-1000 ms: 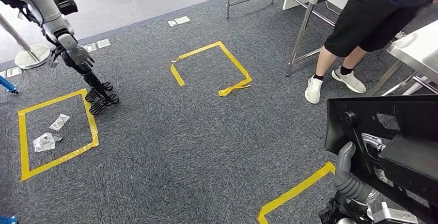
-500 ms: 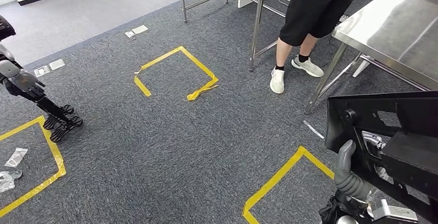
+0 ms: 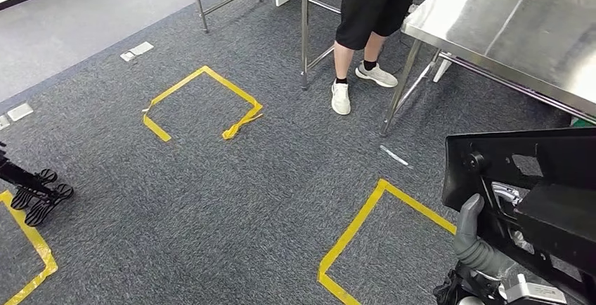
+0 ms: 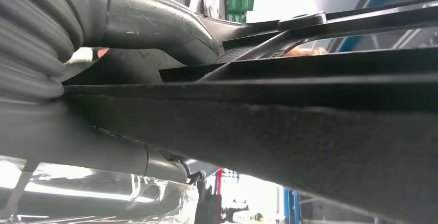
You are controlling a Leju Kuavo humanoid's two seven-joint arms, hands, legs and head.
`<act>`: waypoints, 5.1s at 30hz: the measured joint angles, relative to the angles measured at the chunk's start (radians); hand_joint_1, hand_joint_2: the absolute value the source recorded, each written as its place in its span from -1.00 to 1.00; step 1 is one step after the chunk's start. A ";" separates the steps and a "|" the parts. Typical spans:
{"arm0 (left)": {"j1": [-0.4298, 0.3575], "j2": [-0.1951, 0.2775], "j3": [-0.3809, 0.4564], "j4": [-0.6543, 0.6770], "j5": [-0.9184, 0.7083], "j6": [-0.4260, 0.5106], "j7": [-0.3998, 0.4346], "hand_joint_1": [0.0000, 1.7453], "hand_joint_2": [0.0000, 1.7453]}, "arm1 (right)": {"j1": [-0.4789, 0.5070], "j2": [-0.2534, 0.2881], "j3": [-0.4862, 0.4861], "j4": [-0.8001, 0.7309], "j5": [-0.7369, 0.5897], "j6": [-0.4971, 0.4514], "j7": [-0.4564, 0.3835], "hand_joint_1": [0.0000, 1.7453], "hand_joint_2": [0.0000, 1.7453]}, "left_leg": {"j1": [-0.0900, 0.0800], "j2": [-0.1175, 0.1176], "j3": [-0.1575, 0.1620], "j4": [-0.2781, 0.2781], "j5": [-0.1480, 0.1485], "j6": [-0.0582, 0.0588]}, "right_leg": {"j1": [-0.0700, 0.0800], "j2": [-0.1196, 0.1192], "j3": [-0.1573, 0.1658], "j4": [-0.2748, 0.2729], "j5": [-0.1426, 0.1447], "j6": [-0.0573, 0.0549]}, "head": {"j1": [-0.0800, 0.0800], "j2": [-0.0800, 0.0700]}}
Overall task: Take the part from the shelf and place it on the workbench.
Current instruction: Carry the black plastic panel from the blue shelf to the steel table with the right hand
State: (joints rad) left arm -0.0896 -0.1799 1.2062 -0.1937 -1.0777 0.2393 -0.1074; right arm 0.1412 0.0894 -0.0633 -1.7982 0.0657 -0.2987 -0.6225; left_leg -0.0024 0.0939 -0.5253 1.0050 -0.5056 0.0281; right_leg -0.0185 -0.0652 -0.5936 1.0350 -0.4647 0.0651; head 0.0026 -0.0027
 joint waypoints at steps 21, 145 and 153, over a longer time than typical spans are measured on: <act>-0.001 -0.001 0.000 0.000 0.000 -0.004 -0.003 -1.00 1.00 | 0.001 -0.009 0.004 0.010 0.002 -0.009 -0.001 1.00 1.00 | 0.007 -0.116 -0.003 -0.010 0.018 0.017 | 0.005 0.135 -0.045 0.035 0.004 -0.025 | -0.003 0.000; 0.001 -0.002 -0.002 0.000 -0.015 0.033 -0.041 -1.00 1.00 | -0.004 -0.014 0.031 -0.002 0.115 -0.009 -0.005 1.00 1.00 | 0.007 -0.119 -0.093 0.020 0.063 0.027 | 0.010 0.072 0.016 0.133 -0.151 -0.027 | 0.010 0.000; 0.001 -0.004 -0.002 0.000 -0.018 0.033 -0.044 -1.00 1.00 | 0.000 -0.014 0.031 -0.002 0.124 -0.012 -0.005 1.00 1.00 | 0.008 -0.192 -0.077 0.023 0.048 0.010 | -0.003 0.112 0.029 -0.001 -0.036 0.007 | 0.011 0.000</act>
State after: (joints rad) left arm -0.0886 -0.1834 1.2038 -0.1934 -1.0955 0.2728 -0.1513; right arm 0.1407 0.0753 -0.0322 -1.8004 0.1899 -0.3105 -0.6277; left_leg 0.0052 -0.0982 -0.6022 1.0276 -0.4577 0.0376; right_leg -0.0219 0.0464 -0.5641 1.0343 -0.5011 0.0719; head 0.0135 -0.0027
